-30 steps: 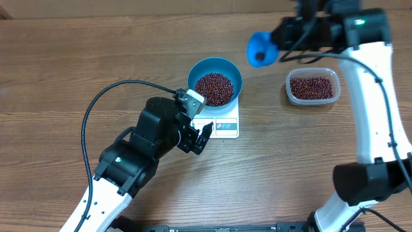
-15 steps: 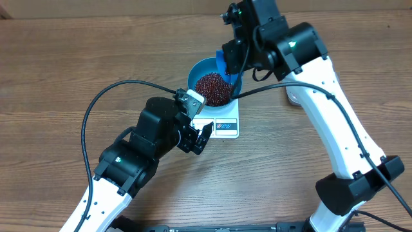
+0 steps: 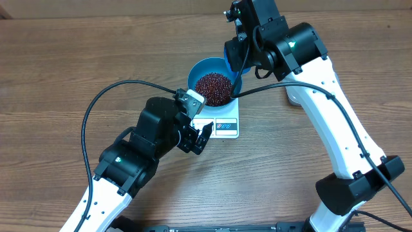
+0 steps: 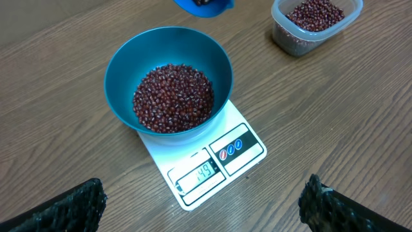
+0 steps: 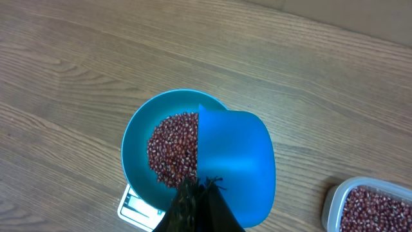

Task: Scoop item into bowl and weigh 150g on scale
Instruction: 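Tip the scoop over the teal bowl, pouring a few beans in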

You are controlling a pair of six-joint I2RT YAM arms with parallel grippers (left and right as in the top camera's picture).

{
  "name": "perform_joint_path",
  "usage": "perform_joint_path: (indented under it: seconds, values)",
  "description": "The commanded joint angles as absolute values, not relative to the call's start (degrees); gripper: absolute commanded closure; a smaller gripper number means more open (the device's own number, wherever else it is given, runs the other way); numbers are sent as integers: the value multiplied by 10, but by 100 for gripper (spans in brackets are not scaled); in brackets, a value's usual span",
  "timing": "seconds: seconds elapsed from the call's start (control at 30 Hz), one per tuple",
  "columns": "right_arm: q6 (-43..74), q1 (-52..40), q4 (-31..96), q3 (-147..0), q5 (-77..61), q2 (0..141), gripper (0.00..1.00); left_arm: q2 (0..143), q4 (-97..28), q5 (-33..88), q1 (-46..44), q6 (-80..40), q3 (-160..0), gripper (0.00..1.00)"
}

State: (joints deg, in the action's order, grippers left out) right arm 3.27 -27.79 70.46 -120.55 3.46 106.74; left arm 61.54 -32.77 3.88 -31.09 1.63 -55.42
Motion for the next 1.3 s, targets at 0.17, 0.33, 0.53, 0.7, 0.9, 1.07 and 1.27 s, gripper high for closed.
perform_joint_path:
  seconds: [0.17,0.33,0.53,0.7,0.9,1.07,1.27]
  values:
    - [51,-276,707,-1200,51,1064,96,618,-328,41,-310,13,-551,0]
    - [58,-276,693,-1200,66,1065,96,618,-328,41,-310,13,-551,1]
    - [73,-281,714,-1199,64,1065,96,618,-328,41,-310,13,-551,0]
    - [76,-281,712,-1199,64,1065,96,618,-328,41,-310,13,-551,0]
    - [97,-281,713,-1199,64,1077,96,618,-327,41,-310,13,-551,0]
    - [96,-286,713,-1199,72,1105,96,618,-327,41,-310,13,-551,0]
    - [96,-287,713,-1199,81,1114,96,618,-327,41,-310,13,-551,1]
